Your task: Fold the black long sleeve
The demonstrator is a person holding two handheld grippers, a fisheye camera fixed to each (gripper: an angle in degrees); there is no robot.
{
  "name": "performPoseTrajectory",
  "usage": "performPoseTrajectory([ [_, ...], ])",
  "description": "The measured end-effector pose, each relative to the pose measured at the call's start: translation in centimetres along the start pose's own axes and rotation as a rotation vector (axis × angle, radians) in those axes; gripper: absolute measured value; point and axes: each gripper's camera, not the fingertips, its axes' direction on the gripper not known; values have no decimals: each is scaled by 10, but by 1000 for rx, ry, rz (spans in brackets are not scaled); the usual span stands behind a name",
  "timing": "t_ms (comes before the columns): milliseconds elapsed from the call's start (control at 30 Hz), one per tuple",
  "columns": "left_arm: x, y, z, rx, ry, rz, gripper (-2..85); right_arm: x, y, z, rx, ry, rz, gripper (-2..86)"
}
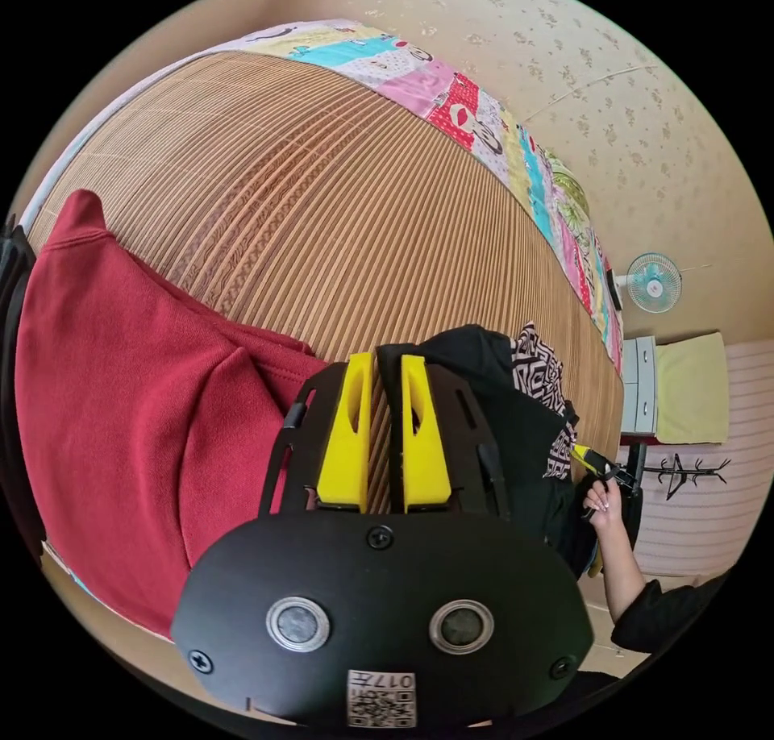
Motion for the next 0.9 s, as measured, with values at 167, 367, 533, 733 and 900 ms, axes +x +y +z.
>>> performPoseTrajectory([
  [167, 8, 55, -46, 87, -8, 38, 81, -26, 75, -60, 113, 64, 96, 81],
  [367, 25, 133, -45, -12, -9, 131, 78, -43, 223, -78, 113, 148, 407, 78],
  [533, 35, 179, -9, -210, 67, 132, 78, -43, 333, -64, 90, 196, 806, 86],
  [733, 71, 198, 5, -325, 135, 214, 78, -24, 423, -27, 274, -191, 1143, 109],
  [900, 66, 170, -19, -262, 151, 163, 77, -58, 445, -36, 379, -240, 1162, 44],
])
